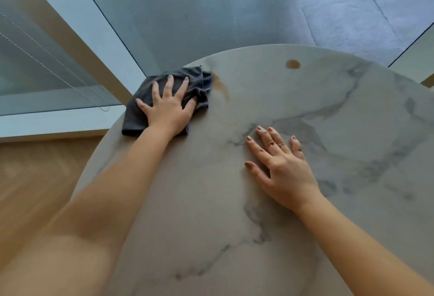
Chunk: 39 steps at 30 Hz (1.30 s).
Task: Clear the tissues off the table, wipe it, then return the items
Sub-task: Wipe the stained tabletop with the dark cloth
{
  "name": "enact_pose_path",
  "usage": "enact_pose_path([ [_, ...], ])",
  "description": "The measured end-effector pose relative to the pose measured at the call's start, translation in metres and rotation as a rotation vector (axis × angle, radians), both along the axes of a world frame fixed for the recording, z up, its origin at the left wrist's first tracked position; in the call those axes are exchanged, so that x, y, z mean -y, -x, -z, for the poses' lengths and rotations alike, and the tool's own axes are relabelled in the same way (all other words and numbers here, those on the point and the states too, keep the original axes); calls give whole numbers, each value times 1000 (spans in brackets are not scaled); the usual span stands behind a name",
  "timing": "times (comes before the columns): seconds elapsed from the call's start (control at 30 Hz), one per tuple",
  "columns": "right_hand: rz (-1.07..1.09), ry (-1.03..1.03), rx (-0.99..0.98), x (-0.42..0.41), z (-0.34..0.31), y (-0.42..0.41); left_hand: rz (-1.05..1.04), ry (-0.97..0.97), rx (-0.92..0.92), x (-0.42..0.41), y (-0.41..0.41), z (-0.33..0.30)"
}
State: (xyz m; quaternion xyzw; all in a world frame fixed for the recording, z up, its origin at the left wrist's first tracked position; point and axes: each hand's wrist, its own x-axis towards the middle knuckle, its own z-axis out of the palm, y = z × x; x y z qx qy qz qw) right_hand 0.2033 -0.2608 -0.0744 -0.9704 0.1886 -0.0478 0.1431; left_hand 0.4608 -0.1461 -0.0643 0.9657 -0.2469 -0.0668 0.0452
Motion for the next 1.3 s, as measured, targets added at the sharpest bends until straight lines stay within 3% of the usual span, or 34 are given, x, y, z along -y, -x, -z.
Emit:
enact_pose_path([
  [0.1, -11, 0, 8, 0, 0, 1, 95, -6, -4, 49, 7, -1],
  [0.23, -14, 7, 8, 0, -1, 1, 375, 4, 59, 4, 51, 0],
  [0.33, 41, 19, -7, 0, 0, 2, 268, 9, 35, -29, 29, -3],
  [0.4, 111, 23, -12, 1, 1, 3, 72, 32, -24, -7, 2, -6],
  [0.47, 132, 41, -13, 0, 2, 3, 7, 36, -49, 37, -2, -3],
  [0.57, 131, 43, -31, 1, 1, 3, 235, 15, -45, 82, 45, -1],
  [0.67, 110, 44, -38, 2, -2, 2, 395, 4, 32, 46, 98, -1],
  [0.8, 111, 33, -33, 2, 1, 2, 266, 14, 29, 4, 68, -1],
  [0.93, 122, 47, 6, 2, 6, 3, 80, 19, -30, 70, 5, -4],
  [1.03, 120, 50, 29, 1, 6, 1, 231, -1, -22, 116, 40, -1],
  [1.13, 108, 52, 40, 2, 5, 2, 445, -4, 41, 91, 88, 0],
  [1.2, 96, 47, 49, 1, 2, 4, 455, 9, 63, 60, 85, 2],
  [1.3, 57, 46, 68, 17, 0, 9, 304, -10, 20, 47, 52, 0],
])
